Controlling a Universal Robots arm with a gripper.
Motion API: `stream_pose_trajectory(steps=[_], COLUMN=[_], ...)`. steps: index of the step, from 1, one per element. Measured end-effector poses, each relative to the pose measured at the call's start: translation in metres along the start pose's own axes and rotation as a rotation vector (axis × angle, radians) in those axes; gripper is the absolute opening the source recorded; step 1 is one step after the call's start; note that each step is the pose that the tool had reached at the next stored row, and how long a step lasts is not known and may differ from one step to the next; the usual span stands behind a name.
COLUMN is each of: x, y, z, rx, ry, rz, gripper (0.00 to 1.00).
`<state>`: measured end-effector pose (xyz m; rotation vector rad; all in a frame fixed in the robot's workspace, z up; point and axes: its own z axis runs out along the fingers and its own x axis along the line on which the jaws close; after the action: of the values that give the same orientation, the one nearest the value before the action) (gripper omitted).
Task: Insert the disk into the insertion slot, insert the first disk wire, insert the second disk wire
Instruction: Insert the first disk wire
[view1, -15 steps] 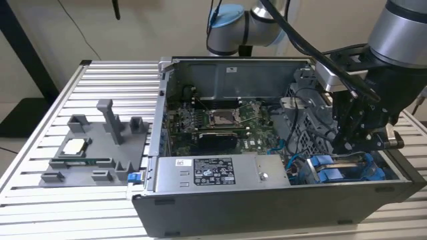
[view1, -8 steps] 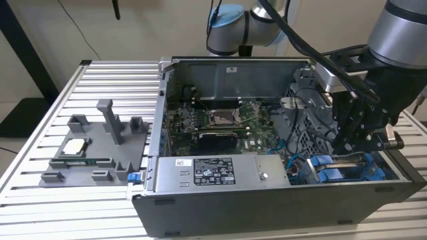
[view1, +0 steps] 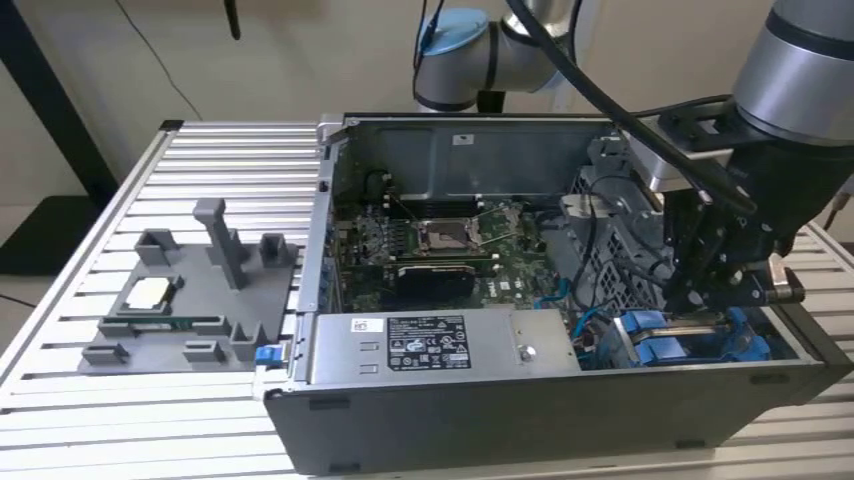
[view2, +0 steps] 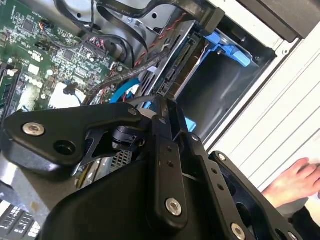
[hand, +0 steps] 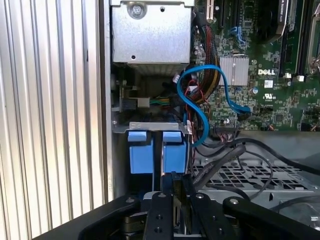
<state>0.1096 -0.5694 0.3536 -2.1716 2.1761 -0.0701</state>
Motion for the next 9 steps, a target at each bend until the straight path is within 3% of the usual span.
stream_pose_trajectory(steps=[5, 9], x=[0.0000, 0.0000], y=[-0.0175, -0.0224], z=[0.0059, 0.0070], rx=[-0.0015, -0.0025], ry=[0.0038, 0.0075], rz=[0.000, -0.001], gripper=[0.19, 0.19])
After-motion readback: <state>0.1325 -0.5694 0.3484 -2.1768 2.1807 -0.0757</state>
